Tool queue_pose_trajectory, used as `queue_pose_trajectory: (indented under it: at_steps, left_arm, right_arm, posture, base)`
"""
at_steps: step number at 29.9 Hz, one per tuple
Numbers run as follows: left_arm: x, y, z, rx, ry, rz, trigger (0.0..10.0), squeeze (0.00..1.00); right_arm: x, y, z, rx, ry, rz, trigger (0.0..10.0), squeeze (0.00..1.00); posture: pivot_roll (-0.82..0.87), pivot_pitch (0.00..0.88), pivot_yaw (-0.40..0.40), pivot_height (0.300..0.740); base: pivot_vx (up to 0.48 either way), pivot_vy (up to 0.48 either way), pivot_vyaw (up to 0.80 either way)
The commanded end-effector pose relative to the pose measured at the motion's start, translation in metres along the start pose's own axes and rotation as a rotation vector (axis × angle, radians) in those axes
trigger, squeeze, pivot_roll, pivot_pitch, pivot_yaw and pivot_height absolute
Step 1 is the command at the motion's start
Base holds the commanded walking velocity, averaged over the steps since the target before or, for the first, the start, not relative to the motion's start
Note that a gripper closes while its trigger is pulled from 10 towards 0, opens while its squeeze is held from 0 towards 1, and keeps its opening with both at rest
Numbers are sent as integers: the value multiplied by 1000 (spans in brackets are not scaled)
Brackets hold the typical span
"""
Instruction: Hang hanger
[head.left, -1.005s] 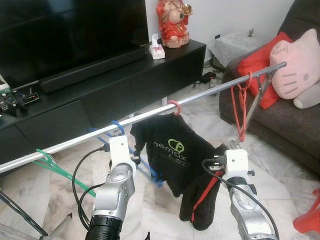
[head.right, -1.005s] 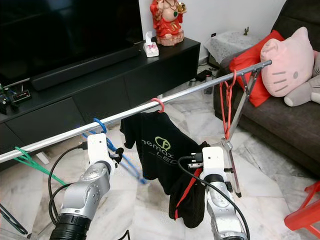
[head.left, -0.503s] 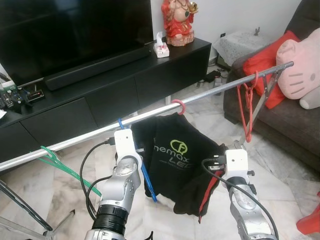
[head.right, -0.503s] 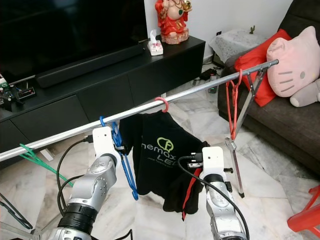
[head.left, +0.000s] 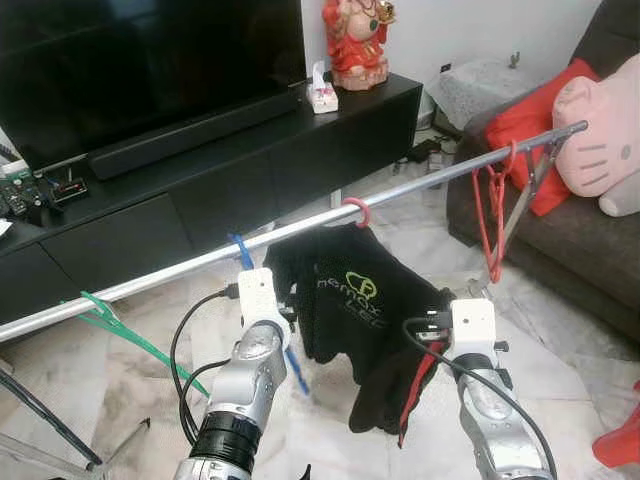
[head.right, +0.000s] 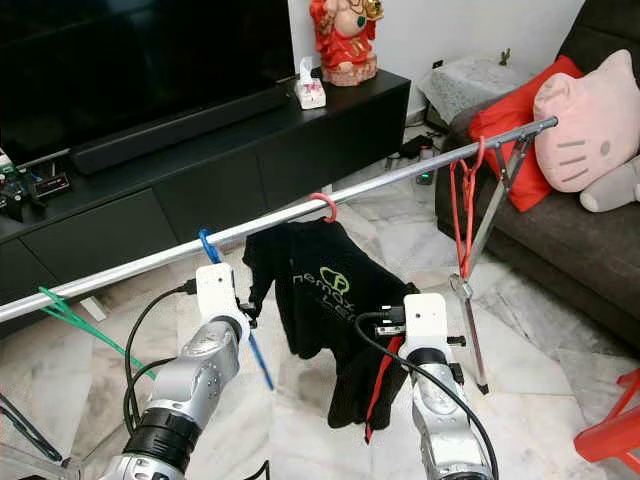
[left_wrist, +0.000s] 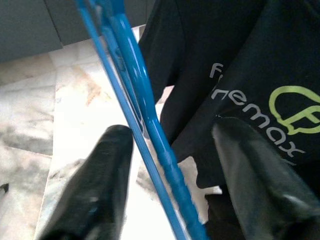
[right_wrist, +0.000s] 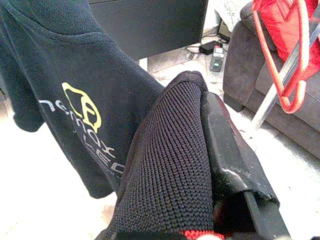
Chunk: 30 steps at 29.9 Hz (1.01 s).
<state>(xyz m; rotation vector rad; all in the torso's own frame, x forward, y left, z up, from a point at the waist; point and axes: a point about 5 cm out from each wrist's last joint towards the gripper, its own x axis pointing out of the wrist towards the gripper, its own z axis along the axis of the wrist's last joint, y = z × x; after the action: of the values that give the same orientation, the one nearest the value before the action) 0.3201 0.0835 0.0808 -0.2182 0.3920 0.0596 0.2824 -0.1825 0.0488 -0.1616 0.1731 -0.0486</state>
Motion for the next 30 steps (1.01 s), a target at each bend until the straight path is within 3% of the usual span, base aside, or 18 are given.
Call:
queue_pose_trajectory:
  at_steps: [1, 30]
  left_arm:
    - [0, -7, -5, -1, 11, -9, 0, 0]
    - [1, 3, -2, 69, -38, 40, 0, 0]
  right_arm:
    - [4, 4, 8, 11, -34, 8, 10000, 0]
    - [4, 7, 7, 18, -30, 17, 10000, 0]
  posture:
    - [-171, 0, 97, 740]
    - [-166, 0, 101, 740]
  base:
    - [0, 0, 0]
    - [0, 0, 0]
